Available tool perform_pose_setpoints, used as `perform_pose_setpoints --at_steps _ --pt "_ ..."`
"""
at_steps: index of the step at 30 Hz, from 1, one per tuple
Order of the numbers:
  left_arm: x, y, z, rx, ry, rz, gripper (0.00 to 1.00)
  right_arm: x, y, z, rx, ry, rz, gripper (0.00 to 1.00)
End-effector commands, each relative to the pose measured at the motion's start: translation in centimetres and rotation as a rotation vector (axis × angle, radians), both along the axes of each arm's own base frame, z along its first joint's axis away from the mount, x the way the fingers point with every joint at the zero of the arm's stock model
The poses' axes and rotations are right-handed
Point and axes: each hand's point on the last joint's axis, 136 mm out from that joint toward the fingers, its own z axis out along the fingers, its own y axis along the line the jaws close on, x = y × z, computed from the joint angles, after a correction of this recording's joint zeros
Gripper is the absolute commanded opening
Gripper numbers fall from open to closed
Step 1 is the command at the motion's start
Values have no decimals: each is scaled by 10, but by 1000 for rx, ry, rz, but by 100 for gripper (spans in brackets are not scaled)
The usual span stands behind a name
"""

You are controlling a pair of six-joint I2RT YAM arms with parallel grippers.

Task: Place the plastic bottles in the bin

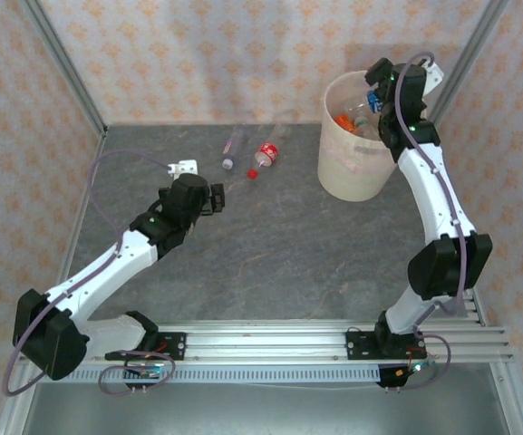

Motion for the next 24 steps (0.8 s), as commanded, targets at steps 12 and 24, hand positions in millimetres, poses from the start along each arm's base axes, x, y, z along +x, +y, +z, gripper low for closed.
perform_pose_setpoints --at_steps 12,24 --pt "45 -26 -31 -77 159 -57 100 -83 93 29 -77 -120 598 99" --pt "110 -26 -80 -81 310 -38 100 -166 162 7 130 -259 892 99"
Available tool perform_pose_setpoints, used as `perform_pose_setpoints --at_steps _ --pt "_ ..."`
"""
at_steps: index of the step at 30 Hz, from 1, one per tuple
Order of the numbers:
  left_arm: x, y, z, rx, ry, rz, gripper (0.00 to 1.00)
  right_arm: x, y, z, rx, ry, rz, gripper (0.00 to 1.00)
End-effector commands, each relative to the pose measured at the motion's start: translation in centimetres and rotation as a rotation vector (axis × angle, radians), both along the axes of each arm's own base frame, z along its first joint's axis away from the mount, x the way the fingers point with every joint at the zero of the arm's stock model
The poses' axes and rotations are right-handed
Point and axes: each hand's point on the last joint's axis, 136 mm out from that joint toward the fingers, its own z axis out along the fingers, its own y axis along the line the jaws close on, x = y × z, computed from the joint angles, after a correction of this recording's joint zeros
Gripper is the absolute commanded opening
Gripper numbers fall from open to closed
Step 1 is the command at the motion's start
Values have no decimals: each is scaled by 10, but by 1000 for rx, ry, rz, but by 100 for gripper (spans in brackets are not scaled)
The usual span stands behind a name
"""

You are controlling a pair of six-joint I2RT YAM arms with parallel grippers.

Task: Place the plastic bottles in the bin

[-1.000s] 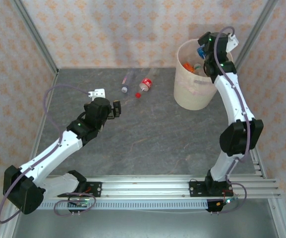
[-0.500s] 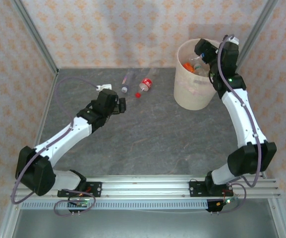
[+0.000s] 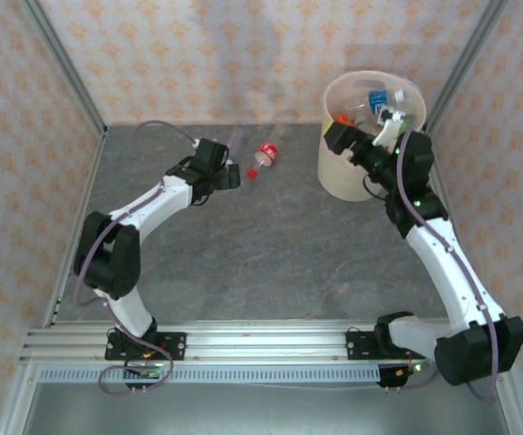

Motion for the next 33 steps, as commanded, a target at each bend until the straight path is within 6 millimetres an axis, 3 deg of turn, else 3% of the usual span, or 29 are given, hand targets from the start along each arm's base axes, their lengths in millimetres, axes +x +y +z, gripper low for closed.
perform_pose_setpoints --at_steps 1,5,11,16,25,33 --pt "10 -1 -7 -7 46 -17 100 -23 23 17 86 -65 115 99" --pt "32 5 -21 -1 81 -17 100 -37 39 -9 37 -29 144 99" --pt "68 2 -48 -66 143 -51 100 -36 38 -36 25 33 102 99" --pt "95 0 -65 -38 152 -58 100 -35 37 -31 14 25 87 99" --pt "125 -13 -90 -66 192 -102 97 -37 32 -26 -8 15 66 99" --pt "149 -2 -101 -7 181 -90 92 -36 28 -28 -33 18 46 99"
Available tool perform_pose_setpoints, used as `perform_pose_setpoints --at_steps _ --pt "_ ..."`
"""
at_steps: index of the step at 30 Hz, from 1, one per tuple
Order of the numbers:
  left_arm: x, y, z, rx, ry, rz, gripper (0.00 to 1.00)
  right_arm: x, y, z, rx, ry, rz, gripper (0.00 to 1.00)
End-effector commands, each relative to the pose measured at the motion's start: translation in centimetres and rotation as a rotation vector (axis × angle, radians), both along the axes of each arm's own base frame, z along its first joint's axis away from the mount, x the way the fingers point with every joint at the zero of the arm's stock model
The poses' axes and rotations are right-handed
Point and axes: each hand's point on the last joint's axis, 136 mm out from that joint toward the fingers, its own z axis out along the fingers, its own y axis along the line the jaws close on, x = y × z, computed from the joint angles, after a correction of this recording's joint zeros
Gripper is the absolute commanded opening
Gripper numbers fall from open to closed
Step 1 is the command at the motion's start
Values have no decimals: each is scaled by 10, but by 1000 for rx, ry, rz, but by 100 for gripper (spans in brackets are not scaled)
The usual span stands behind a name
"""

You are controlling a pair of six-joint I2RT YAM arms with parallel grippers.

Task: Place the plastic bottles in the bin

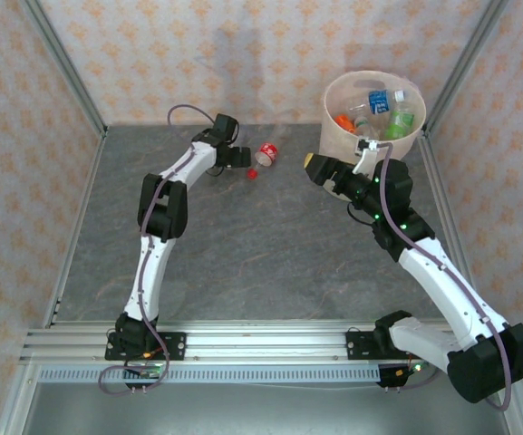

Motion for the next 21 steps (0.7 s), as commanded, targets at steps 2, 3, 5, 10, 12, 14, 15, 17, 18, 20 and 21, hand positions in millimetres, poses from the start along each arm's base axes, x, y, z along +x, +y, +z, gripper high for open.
perform_pose_setpoints --at_steps 2,3,5,10,12,14,15,17,18,20,21 --pt "6 14 -6 38 33 4 87 -4 -4 24 -10 -64 -18 99" --pt "7 13 -8 36 40 -2 84 -4 -5 24 -12 -65 -20 99" --pt "8 9 -10 23 46 -16 75 -4 -5 25 -17 -67 -22 99" --pt "5 6 1 -2 34 -25 57 -3 -7 20 -27 -57 -35 99" --pt "2 7 11 -2 9 -23 54 -2 -9 19 -30 -57 -46 99" --pt "-2 11 22 4 -24 -12 50 -1 -10 16 -32 -53 -54 99" --pt "-6 13 28 5 -41 -10 48 -1 -10 15 -34 -51 -56 99" --pt "-14 16 42 5 -79 -6 42 0 -12 13 -36 -49 -67 99" --pt "-19 18 48 3 -91 -6 39 0 -12 13 -36 -48 -72 99" --pt "-30 19 60 -11 -117 -6 34 1 -14 11 -30 -47 -82 99" --pt "-36 19 66 -20 -129 -3 32 2 -14 10 -26 -45 -87 99"
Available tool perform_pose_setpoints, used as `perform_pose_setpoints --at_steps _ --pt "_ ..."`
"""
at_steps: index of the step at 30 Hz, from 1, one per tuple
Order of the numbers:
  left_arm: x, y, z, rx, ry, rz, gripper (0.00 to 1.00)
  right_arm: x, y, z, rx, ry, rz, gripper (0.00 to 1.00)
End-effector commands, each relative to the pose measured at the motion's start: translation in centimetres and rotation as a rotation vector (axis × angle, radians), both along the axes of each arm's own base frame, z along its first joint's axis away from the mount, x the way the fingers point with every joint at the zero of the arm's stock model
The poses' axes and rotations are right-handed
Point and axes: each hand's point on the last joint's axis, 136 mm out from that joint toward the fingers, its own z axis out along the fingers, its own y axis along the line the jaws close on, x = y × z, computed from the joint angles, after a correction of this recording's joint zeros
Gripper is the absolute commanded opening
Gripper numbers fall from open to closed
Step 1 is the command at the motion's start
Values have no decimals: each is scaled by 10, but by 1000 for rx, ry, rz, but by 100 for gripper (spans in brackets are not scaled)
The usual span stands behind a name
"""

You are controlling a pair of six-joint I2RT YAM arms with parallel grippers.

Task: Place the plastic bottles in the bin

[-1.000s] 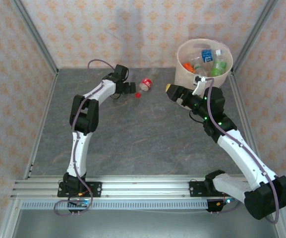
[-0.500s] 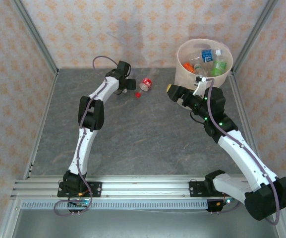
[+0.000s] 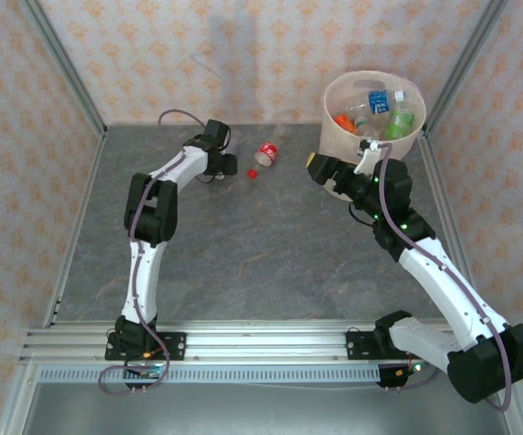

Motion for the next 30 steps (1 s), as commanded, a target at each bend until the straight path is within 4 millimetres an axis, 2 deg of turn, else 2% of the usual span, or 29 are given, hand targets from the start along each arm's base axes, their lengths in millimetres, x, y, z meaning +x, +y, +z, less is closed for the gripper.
perform_pose_setpoints --at_steps 1,5,8,10,14,19,23,26,30 --pt "2 -1 58 -45 -158 9 31 -3 -5 15 15 -52 -29 99" --pt "-31 1 77 -131 -204 59 22 -1 -5 11 30 -45 -36 99" --pt "-59 0 99 -193 -256 87 17 0 -4 8 30 -44 -30 99" --pt "-78 -6 112 -231 -287 88 16 0 0 7 35 -43 -8 99" --pt "-117 -23 139 -214 -316 40 0 0 13 7 50 -42 54 99" --pt "-161 -61 172 -257 -376 -90 0 3 25 3 48 -37 83 99" --pt "-192 -101 204 -447 -443 -251 0 5 36 9 108 -55 120 99" --pt "-212 -118 226 -544 -497 -356 0 6 47 13 144 -59 160 99" --pt "-229 -127 241 -592 -557 -459 0 1 66 26 167 -87 245 99"
